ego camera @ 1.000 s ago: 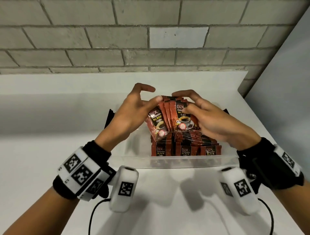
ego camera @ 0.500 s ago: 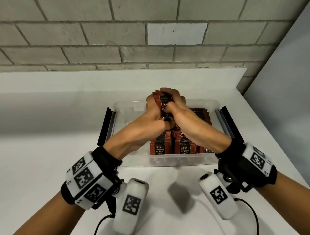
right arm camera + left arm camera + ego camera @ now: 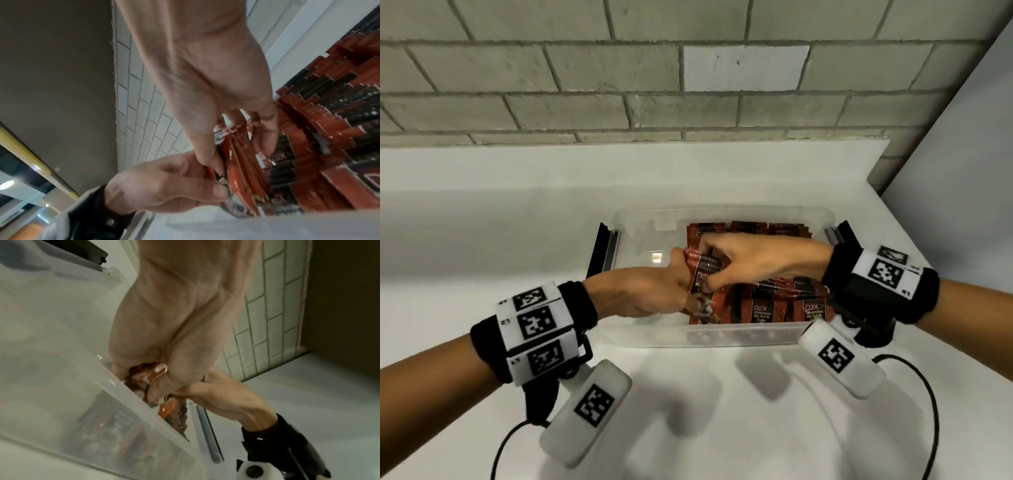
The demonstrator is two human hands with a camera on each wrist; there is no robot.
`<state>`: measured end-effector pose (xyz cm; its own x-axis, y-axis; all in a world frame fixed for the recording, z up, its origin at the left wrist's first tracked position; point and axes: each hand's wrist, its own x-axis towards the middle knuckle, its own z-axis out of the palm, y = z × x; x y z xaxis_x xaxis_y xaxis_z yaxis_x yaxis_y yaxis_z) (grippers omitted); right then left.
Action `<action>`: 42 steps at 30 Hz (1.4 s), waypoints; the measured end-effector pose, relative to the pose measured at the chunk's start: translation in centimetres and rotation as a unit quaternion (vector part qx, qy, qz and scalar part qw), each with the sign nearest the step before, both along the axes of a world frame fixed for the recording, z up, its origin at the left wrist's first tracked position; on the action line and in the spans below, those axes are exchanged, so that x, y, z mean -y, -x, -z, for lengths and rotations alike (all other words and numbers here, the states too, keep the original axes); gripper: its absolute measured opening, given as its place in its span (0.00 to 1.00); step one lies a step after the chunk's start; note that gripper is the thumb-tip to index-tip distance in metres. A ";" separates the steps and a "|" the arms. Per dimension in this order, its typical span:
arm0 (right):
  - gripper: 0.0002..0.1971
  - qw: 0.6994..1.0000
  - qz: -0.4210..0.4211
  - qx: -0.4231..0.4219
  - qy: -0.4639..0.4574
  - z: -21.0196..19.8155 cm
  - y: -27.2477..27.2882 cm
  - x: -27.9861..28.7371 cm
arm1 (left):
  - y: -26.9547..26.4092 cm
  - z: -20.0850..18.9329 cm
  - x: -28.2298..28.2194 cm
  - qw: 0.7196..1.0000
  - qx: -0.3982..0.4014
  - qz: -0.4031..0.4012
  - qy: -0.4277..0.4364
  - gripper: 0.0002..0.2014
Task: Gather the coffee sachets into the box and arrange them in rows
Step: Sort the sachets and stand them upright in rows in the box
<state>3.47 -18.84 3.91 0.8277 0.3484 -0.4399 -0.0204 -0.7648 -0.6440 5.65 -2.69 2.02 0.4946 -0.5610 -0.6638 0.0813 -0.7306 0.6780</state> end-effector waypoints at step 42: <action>0.17 0.992 -0.012 0.032 0.122 0.4 1.3 2.9 | -0.8 2.7 0.2 0.985 -0.125 -0.116 -0.002 0.17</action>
<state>2.18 -21.75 3.50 0.8499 0.2567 -0.4602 0.0341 -0.8983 -0.4381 6.40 -2.84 -0.68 0.4304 -0.4485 -0.7833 0.4106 -0.6756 0.6124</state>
